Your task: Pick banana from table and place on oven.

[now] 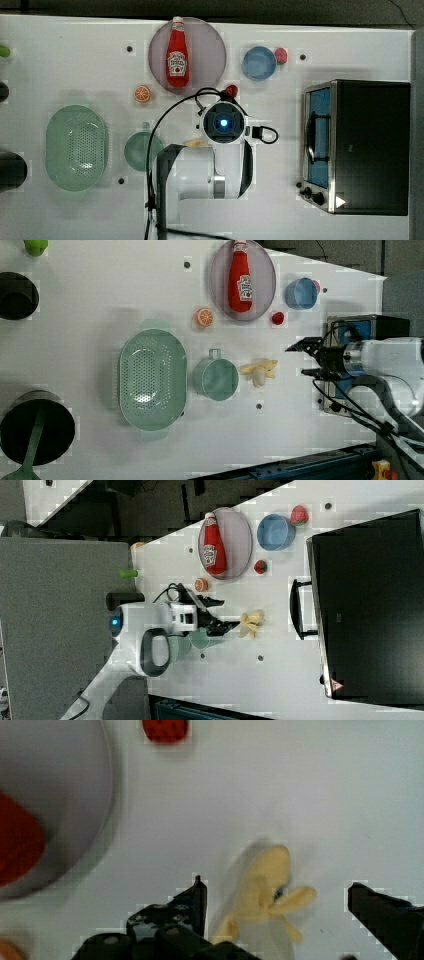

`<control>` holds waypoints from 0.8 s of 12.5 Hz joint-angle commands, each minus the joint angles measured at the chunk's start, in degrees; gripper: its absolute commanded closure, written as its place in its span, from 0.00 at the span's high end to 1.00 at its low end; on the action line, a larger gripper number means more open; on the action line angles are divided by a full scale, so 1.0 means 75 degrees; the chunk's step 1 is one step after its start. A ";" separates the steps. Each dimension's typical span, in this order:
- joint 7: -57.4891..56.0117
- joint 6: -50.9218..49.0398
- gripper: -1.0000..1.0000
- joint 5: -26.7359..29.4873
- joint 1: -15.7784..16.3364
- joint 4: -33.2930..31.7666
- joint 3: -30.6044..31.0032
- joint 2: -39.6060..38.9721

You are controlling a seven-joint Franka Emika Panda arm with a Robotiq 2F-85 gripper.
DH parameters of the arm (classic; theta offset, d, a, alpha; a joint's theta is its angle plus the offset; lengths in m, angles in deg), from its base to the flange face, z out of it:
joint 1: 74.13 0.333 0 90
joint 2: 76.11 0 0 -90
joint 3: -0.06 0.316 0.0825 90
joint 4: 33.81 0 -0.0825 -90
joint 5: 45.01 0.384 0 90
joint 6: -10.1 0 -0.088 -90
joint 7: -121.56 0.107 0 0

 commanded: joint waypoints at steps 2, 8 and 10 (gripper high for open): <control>0.1177 0.0461 1.00 0.0097 0.0030 -0.0303 0.0381 -0.0628; 0.1177 0.1487 0.96 0.0097 0.0044 -0.0304 0.0441 -0.1644; 0.1177 0.1632 0.72 0.0097 0.0044 -0.0299 0.0412 -0.1671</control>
